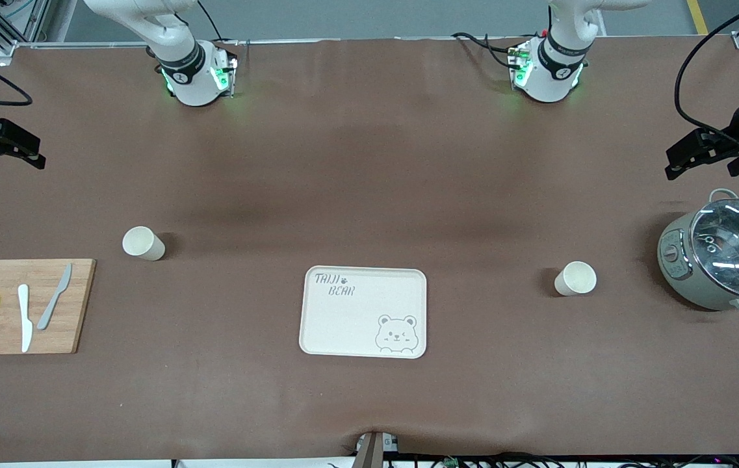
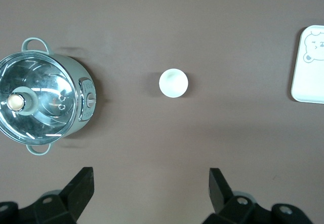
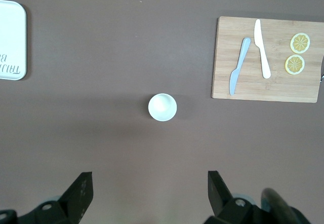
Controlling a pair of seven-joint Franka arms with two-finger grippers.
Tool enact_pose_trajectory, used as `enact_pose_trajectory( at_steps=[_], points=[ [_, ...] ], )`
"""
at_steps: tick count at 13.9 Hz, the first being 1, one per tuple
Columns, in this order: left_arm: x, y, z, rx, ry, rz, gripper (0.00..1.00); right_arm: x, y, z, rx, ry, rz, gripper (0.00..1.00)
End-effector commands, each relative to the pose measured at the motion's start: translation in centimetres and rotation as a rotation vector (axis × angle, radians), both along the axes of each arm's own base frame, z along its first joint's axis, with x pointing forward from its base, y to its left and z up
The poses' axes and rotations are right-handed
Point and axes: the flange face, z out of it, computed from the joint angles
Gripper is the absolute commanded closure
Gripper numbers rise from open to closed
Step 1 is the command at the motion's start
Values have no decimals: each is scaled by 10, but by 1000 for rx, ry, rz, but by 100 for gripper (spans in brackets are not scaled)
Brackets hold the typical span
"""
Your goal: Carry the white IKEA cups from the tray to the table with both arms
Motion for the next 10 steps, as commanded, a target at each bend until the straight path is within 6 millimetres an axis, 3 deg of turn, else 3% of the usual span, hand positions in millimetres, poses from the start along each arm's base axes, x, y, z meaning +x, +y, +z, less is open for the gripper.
enact_pose_trajectory(
  at_steps=[1, 10],
  points=[
    [0, 3, 4, -5, 16, 8, 0, -1, -1, 1, 16, 2, -13, 0],
    [-1, -3, 3, -5, 24, 1, 0, -2, 0, 1, 16, 8, -10, 0]
  ],
)
